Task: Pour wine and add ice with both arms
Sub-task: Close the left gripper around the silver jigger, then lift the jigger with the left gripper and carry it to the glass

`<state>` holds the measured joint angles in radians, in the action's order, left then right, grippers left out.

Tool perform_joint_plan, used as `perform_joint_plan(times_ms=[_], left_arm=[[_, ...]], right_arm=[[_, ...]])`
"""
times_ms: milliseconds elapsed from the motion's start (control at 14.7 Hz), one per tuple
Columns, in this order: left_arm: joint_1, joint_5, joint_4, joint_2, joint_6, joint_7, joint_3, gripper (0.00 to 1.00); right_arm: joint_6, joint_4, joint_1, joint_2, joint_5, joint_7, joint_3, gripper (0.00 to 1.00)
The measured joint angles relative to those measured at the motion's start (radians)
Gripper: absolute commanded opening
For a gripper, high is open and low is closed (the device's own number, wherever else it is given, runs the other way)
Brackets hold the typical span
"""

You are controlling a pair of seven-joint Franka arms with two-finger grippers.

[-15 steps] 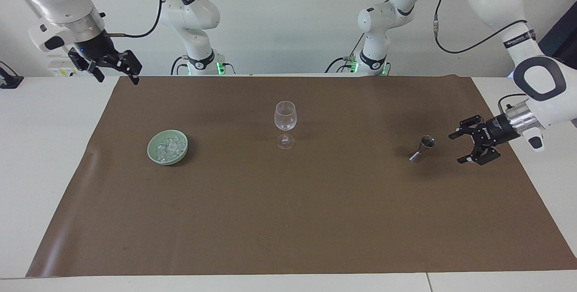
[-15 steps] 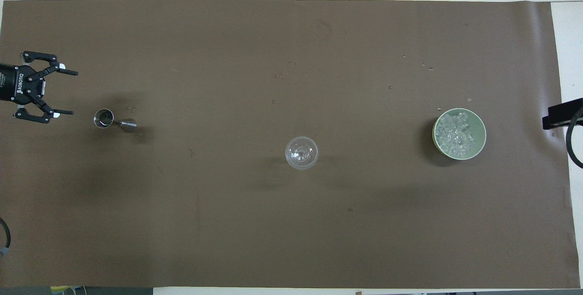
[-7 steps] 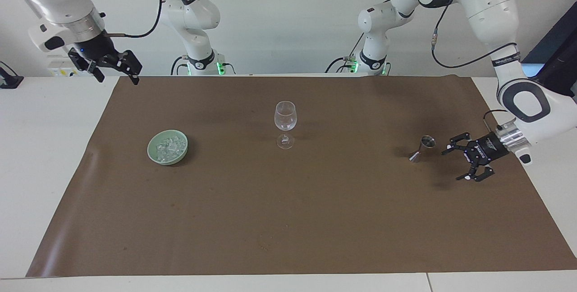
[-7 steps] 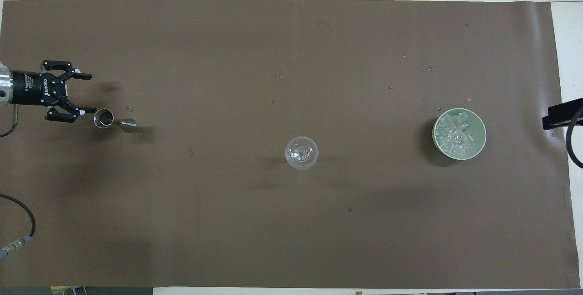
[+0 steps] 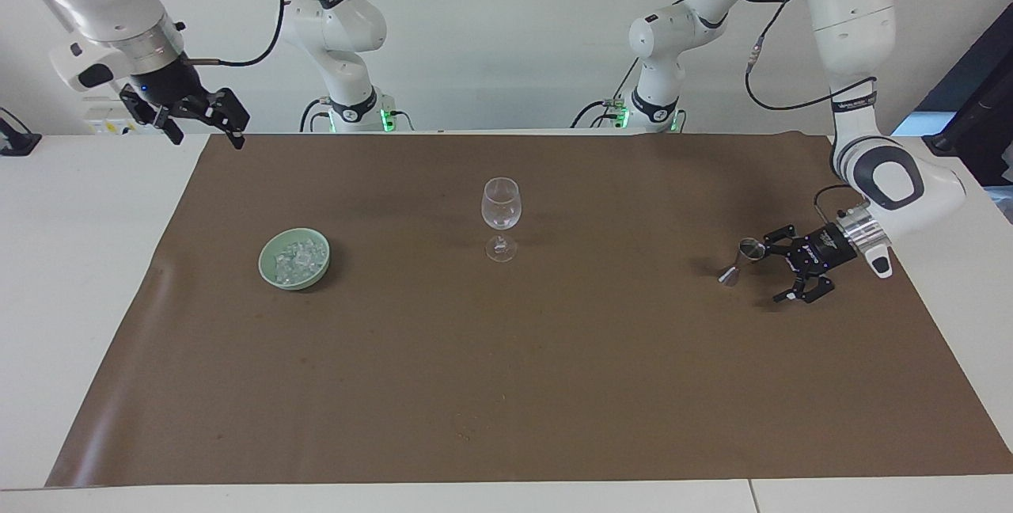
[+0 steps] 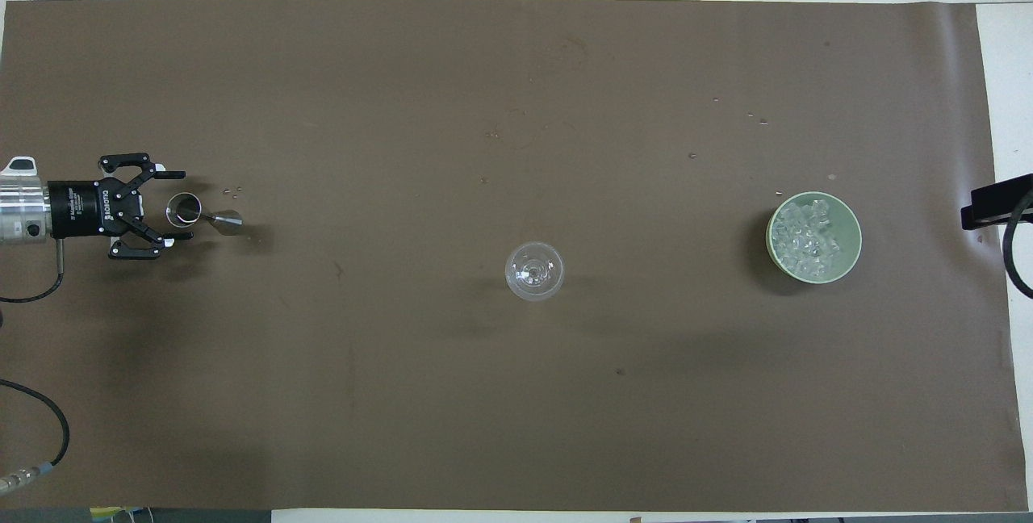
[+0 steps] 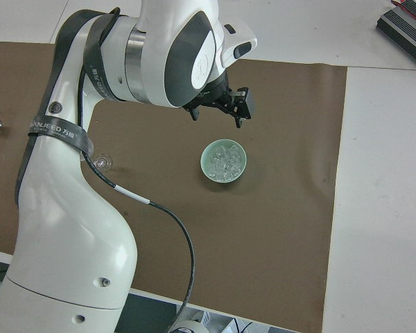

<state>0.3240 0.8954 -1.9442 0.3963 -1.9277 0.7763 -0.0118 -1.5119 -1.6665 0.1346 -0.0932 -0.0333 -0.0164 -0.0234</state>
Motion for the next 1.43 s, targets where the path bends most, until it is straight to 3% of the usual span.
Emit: perform_joint_plan(times_ms=[613,1090,1226,1294,1430], left_arm=[[-0.017,0.104,-0.088,-0.037,0.000,-0.006,0.010,0.97],[-0.016,0.142,-0.106,-0.054,0.008,-0.007,0.009,0.79],[-0.015,0.146,-0.106,-0.054,0.009,-0.007,0.009,0.63],[-0.015,0.147,-0.106,-0.054,0.010,-0.007,0.009,0.47],[-0.014,0.147,-0.106,-0.054,0.010,-0.007,0.008,0.03]], right_arm=[[0.000,0.000,0.000,0.000,0.000,0.000,0.000,1.00],[0.000,0.000,0.000,0.000,0.000,0.000,0.000,1.00],[0.000,0.000,0.000,0.000,0.000,0.000,0.000,1.00],[0.000,0.000,0.000,0.000,0.000,0.000,0.000,1.00],[0.000,0.000,0.000,0.000,0.000,0.000,0.000,1.00]])
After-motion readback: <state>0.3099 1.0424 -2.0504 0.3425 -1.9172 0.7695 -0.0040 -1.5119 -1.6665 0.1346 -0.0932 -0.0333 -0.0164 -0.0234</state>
